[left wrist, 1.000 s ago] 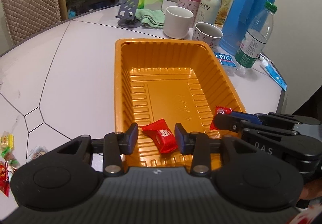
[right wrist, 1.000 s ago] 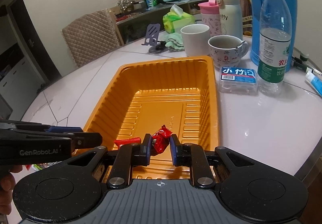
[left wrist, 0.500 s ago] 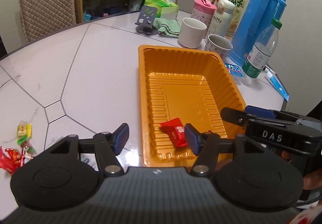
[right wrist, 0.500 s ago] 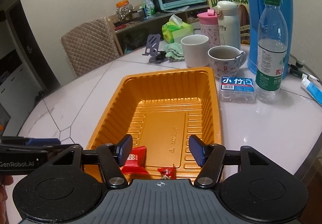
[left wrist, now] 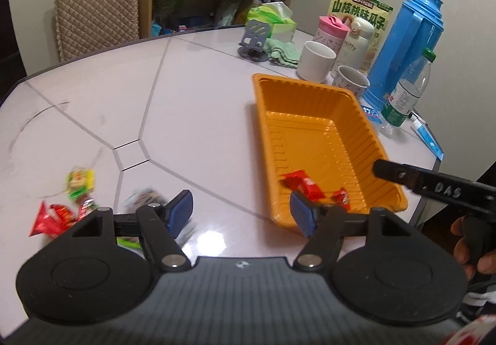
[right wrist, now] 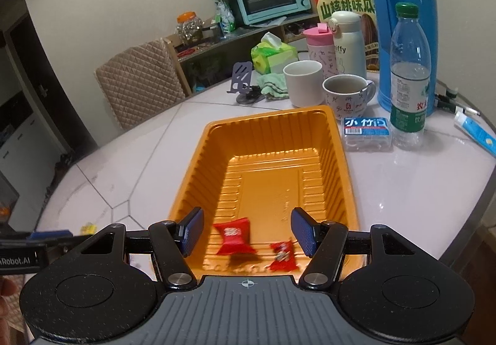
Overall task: Organize snacks
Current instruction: 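Move both grippers back toward the snack pile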
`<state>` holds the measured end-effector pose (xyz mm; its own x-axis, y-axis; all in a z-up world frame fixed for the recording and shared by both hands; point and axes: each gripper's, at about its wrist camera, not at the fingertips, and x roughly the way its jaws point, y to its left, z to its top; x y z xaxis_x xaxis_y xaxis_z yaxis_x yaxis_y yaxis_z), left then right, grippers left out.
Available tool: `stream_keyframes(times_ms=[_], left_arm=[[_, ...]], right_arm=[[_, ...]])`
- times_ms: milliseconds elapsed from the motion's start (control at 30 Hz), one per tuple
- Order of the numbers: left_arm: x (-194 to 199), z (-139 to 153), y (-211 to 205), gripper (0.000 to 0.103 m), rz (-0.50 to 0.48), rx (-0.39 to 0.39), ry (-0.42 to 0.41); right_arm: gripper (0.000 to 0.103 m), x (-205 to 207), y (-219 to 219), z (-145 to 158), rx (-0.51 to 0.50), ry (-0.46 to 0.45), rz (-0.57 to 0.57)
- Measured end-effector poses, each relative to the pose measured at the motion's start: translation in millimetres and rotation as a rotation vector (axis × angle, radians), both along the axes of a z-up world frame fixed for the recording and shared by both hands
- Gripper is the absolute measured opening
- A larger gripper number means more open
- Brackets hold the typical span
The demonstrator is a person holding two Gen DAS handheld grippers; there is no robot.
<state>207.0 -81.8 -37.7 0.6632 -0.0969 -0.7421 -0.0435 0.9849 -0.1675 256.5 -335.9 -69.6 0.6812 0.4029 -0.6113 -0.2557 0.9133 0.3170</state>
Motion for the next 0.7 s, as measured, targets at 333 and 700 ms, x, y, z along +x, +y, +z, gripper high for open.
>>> stream_keyframes(times_ms=[333, 700], left_arm=[[-46.9, 0.4, 58.5, 0.067, 0.087, 0.037, 0.024], [-80.8, -12.8, 107.7, 0.069, 0.190, 0.019, 0.053]], right_arm=[[0.064, -45.1, 18.7, 0.5, 0.073, 0.033, -0.021], [0.064, -66.1, 73.4, -15.4, 0.059, 0.113, 0.117]])
